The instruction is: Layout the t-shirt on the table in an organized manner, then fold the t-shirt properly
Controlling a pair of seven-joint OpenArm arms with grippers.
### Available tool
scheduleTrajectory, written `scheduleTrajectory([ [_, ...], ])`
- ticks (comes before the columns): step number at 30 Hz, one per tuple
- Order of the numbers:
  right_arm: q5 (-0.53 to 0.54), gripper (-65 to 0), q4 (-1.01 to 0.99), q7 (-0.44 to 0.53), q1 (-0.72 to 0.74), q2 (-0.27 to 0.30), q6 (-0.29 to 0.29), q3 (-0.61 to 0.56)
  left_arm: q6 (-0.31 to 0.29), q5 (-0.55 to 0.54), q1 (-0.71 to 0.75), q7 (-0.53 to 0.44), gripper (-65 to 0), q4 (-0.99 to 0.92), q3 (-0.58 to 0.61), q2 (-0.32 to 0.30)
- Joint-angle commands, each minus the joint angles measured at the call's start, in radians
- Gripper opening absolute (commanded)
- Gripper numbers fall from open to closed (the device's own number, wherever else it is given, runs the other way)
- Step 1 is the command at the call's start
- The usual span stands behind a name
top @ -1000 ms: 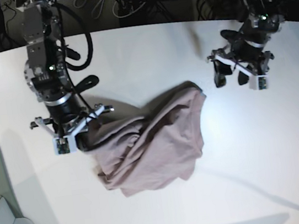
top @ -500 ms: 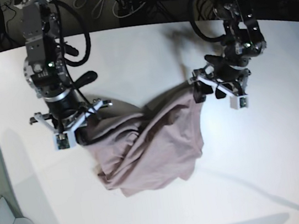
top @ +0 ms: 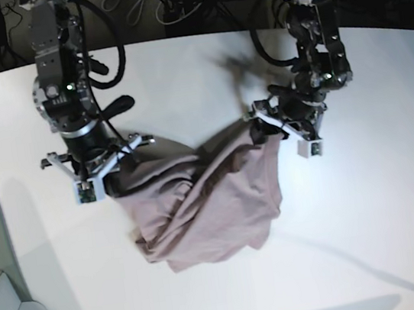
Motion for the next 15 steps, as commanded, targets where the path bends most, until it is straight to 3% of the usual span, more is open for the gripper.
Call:
scheduleTrajectory([
  [1,-0.002,-65.0,0.016,0.029,0.011,0.013,0.006,0.001,-0.001,-0.004,-0.008,-0.005,-44.7,0.010,0.001,-0.003],
  [4,-0.002,-65.0,0.015,0.029,0.011,0.019,0.006,0.001,-0.001,-0.004,-0.008,-0.005,-62.4,0.011,-0.004,-0.003],
  [5,-0.002,-65.0,0.015,0.029,0.011,0.021,0.006,0.001,-0.001,-0.004,-0.008,-0.005,-65.0,0.011,-0.004,-0.003],
  [11,-0.004,-65.0,-0.003,0.029,0.020,0.042,0.006,0.038,-0.001,-0.015,0.024,-0.001,-65.0,0.182,-0.123,-0.003],
  [15,0.001,-65.0,-0.011,0.034,0.034,0.076,0.006,0.106,-0.001,-0.101,0.024,0.006,-64.9,0.265,-0.234,-0.040],
])
